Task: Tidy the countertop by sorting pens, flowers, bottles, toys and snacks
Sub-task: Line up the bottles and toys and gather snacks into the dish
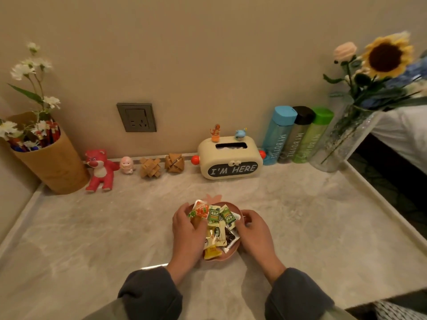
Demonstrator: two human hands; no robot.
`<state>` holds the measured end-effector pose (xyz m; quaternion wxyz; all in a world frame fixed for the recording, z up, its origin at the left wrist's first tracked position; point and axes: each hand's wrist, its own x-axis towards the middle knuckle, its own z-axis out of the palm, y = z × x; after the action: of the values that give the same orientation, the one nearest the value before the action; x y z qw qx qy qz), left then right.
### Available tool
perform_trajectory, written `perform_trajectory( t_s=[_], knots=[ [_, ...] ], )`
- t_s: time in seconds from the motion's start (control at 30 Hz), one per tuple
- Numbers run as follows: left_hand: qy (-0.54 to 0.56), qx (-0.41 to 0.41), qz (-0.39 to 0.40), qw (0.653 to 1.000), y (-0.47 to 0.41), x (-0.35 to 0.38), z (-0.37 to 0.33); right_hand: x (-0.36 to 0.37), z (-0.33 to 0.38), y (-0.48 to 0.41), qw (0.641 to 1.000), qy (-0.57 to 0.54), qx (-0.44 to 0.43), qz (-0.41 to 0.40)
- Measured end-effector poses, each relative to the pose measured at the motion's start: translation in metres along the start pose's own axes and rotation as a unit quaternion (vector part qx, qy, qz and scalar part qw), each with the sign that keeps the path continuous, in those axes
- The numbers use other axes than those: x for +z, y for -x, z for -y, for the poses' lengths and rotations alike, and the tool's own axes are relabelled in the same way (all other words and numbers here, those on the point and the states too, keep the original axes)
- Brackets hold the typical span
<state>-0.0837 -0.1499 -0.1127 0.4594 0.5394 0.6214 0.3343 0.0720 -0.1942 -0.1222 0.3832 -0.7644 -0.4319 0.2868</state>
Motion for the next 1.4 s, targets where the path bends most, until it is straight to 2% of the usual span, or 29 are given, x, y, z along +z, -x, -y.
perform_trajectory(
  t_s=[0.33, 0.57, 0.77, 1.0, 1.2, 1.4],
  knots=[
    [0.029, 0.014, 0.044, 0.999, 0.013, 0.095, -0.059, -0.091, -0.042, -0.034, 0.998, -0.011, 0.006, -0.058],
    [0.035, 0.02, 0.055, 0.998, 0.034, 0.198, -0.102, -0.187, -0.096, -0.076, 0.999, 0.028, -0.013, -0.042],
    [0.04, 0.02, 0.047, 0.998, 0.034, 0.268, -0.127, -0.241, -0.138, -0.114, 0.999, 0.039, -0.01, -0.016],
    [0.033, 0.0, 0.026, 0.999, 0.017, 0.315, -0.144, -0.27, -0.142, -0.146, 1.0, 0.027, 0.005, 0.013],
    [0.038, -0.034, 0.017, 0.999, -0.009, 0.33, -0.147, -0.274, -0.147, -0.171, 0.998, 0.02, 0.018, 0.059],
    [0.054, -0.05, 0.028, 0.997, -0.028, 0.335, -0.15, -0.269, -0.159, -0.195, 0.997, 0.026, -0.002, 0.067]
  ],
)
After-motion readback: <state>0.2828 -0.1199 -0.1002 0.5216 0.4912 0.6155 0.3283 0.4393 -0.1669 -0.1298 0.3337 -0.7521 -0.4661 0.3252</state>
